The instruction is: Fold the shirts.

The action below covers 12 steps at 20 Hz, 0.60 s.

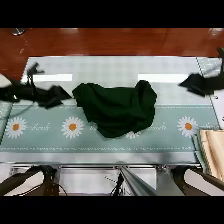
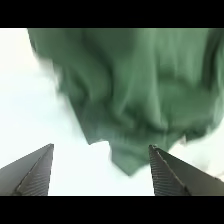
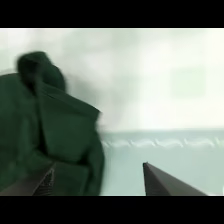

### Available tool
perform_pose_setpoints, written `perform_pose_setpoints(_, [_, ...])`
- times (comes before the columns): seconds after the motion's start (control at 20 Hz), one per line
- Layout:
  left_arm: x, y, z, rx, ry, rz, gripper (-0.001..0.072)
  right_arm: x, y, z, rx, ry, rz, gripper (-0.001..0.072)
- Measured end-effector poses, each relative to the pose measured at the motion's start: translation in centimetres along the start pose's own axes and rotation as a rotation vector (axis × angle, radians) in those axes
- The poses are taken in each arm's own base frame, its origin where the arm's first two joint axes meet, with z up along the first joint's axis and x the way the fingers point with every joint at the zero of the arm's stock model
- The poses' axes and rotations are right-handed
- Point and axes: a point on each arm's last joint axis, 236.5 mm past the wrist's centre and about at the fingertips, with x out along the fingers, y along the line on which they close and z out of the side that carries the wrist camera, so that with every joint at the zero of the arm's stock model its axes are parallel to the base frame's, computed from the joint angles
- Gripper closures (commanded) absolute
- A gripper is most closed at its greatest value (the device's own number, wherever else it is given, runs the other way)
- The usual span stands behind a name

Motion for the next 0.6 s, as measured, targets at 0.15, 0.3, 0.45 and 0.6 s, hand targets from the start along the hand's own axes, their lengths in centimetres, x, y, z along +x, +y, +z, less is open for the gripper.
perform_pose_setpoints(0.15, [4.2, -1.2, -4.8, -0.066, 0.076, -0.136, 0.0002, 1.6, -1.8, -5.5, 0.12, -0.008, 0.036, 0.0084])
perform_pose_setpoints(0.3, [7.8, -2.1, -7.4, -0.101, 0.111, -0.18, 0.0002, 3.3, -1.6, -10.2, 0.19, -0.006, 0.102, 0.0084])
perform_pose_setpoints(0.45, [10.5, -3.3, -8.5, -0.127, 0.137, -0.202, 0.0002, 4.3, -1.4, -12.9, 0.22, 0.004, 0.131, 0.0084])
perform_pose_setpoints(0.6, [12.5, -4.4, -8.3, -0.139, 0.15, -0.212, 0.0003, 4.7, -1.3, -14.1, 0.234, 0.008, 0.144, 0.0084])
